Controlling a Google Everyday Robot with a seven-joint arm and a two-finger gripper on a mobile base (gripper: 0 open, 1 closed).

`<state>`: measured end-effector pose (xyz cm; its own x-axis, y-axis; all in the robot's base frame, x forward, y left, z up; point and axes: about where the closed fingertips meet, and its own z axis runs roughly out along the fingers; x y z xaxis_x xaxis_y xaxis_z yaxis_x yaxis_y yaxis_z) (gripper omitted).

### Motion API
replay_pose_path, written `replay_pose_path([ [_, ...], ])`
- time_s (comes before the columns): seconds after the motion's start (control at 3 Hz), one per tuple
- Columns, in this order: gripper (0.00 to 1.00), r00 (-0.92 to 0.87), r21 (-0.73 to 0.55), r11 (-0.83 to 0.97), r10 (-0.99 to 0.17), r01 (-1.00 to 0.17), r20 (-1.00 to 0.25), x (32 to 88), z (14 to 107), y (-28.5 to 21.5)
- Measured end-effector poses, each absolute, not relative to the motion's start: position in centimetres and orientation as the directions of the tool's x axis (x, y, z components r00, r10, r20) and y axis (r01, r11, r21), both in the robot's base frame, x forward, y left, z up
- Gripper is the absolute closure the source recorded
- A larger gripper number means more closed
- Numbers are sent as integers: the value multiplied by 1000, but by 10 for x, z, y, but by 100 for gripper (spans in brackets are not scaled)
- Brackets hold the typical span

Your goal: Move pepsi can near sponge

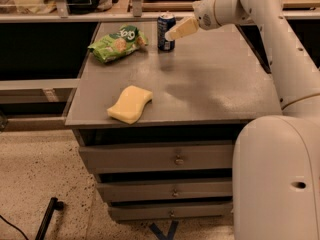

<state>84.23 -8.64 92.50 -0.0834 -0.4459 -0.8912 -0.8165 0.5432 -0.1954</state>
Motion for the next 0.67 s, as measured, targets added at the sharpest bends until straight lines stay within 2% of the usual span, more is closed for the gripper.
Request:
replay_pose_path([
  [0.67,0,-77,-164,551,-388,-819,-919,867,924,-63],
])
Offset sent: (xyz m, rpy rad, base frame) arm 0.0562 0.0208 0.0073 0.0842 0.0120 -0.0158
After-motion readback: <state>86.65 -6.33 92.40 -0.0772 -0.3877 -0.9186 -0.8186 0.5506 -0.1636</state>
